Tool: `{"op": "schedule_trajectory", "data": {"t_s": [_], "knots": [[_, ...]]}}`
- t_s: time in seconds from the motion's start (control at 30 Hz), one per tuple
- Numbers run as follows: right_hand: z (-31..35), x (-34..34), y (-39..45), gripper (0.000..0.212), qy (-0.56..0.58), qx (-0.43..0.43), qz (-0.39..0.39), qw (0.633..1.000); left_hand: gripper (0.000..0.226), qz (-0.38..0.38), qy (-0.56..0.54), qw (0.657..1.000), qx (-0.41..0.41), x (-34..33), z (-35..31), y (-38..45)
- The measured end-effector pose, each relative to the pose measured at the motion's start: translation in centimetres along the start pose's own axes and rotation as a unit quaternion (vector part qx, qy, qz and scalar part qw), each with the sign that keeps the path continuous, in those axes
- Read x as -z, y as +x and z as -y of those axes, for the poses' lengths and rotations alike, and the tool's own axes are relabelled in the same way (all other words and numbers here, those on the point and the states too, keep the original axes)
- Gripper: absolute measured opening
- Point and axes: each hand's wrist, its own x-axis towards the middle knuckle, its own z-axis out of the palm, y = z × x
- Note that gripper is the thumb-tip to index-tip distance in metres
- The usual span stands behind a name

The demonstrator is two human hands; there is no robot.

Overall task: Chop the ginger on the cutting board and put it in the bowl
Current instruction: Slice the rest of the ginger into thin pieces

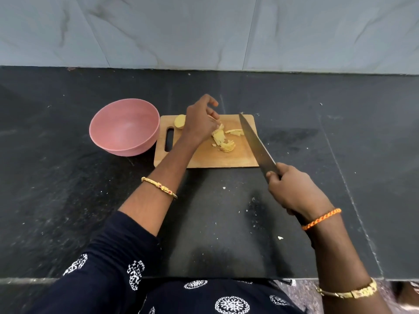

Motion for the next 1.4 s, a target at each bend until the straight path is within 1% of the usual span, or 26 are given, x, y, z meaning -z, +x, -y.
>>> {"op": "schedule_trajectory", "data": {"t_s": [0.17,0.27,0.4,0.47,0.57,0.67,0.77,0.83,0.87,0.93,1.0,1.07,1.13,1.27,1.33,1.4], "knots": [[-0.7,0.0,0.8,0.025,-0.012,-0.033,-0.007,0.999,0.034,-0.113,-0.028,0.993,0.022,0.6,2.0,-2.0],[-0.4,-0.6,0.6,0.023,-0.029,-0.036,-0.011,0.999,0.029,-0.154,-0.054,0.986,0.036,0.0,2.8,-3.1],[0.6,-1.8,0.0,0.019,-0.053,-0.012,-0.012,0.998,0.045,-0.178,-0.092,0.978,0.053,-1.1,3.2,-4.0],[1.2,-2.4,-0.1,0.020,-0.067,0.006,-0.008,0.998,0.048,-0.188,-0.097,0.976,0.050,-1.6,3.3,-4.2],[1.4,-2.8,-0.3,0.023,-0.084,0.025,0.000,0.996,0.038,-0.169,-0.092,0.980,0.040,-1.9,3.2,-4.1],[1.3,-2.0,-0.2,0.023,-0.076,0.014,0.000,0.997,0.031,-0.148,-0.077,0.986,0.016,-1.9,2.7,-3.8],[1.2,-1.1,0.4,0.024,-0.076,-0.001,-0.019,0.997,0.031,-0.190,-0.087,0.978,-0.021,-1.6,2.1,-3.8],[1.5,-1.0,1.0,0.024,-0.079,0.000,-0.030,0.996,0.032,-0.203,-0.094,0.975,-0.012,-1.3,1.9,-3.6],[1.7,-1.0,1.3,0.024,-0.081,0.003,-0.037,0.996,0.033,-0.186,-0.090,0.978,0.004,-1.1,1.9,-3.4],[2.2,-1.1,1.8,0.023,-0.087,0.009,-0.043,0.995,0.038,-0.112,-0.057,0.991,0.047,-0.8,1.6,-2.9],[2.4,-1.2,2.0,0.024,-0.099,0.017,-0.039,0.994,0.044,-0.041,-0.018,0.996,0.081,-1.0,1.3,-2.9],[2.5,-1.5,1.9,0.024,-0.110,0.027,-0.026,0.993,0.051,-0.006,-0.015,0.995,0.098,-1.0,1.3,-2.7],[2.0,-1.6,1.6,0.024,-0.108,0.030,-0.007,0.994,0.054,0.014,-0.036,0.993,0.109,-0.5,1.7,-2.2],[0.7,-1.2,0.7,0.022,-0.069,0.022,-0.004,0.997,0.046,0.060,-0.101,0.984,0.135,1.3,2.8,-1.2],[0.3,-1.1,0.5,0.019,-0.042,0.013,-0.006,0.999,0.048,0.060,-0.083,0.987,0.120,1.7,3.0,-1.4],[-0.1,-1.1,0.6,0.017,-0.025,0.006,-0.006,1.000,0.048,0.026,-0.023,0.996,0.085,1.7,3.1,-1.8]]}}
